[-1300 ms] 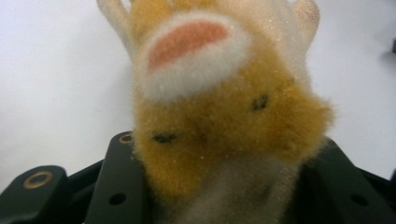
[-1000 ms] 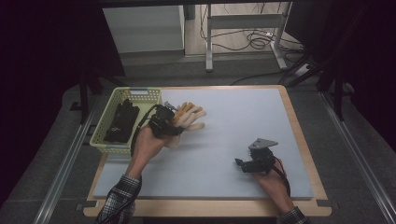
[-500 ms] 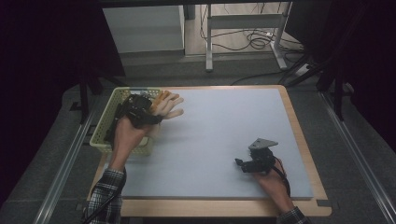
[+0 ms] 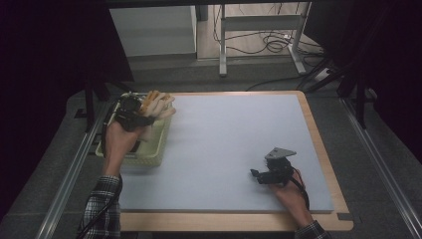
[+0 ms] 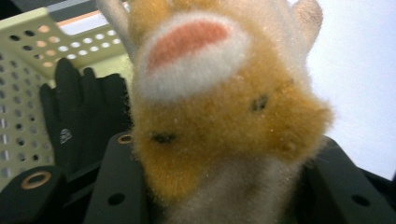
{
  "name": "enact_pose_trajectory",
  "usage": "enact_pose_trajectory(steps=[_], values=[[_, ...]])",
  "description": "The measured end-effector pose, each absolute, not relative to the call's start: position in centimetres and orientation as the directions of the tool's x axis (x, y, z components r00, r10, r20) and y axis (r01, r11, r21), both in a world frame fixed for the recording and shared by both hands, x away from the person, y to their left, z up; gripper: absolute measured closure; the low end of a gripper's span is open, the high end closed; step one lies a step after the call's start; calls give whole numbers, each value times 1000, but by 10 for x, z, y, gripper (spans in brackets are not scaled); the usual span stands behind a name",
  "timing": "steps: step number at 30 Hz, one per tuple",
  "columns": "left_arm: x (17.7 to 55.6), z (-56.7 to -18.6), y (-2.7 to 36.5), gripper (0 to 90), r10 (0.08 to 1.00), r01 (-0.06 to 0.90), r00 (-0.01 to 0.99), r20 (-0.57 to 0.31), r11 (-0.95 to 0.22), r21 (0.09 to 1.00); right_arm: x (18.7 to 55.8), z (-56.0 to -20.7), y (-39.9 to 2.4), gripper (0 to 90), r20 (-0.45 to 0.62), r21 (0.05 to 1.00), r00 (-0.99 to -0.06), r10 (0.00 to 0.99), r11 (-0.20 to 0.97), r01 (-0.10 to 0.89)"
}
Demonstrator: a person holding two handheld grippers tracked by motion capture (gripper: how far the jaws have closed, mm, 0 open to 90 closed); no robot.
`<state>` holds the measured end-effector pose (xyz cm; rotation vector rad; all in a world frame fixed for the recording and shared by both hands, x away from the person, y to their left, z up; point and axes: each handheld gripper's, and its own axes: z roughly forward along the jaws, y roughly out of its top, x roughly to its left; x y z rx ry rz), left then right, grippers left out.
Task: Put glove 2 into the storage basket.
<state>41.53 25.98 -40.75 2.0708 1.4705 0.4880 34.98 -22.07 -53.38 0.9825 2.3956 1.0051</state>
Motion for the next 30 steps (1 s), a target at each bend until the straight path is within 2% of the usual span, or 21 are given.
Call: enact_pose_trajectory(steps=[17,30], values=[[438,-439,291,534,976,797,215,-8,-171,580,350,-534,-221,193,-58,730,-692,719,504,462],[463,-474,278,518,973,834,229,12,-203,513,350,-534,-221,193,-58,730,-692,720,503,463]])
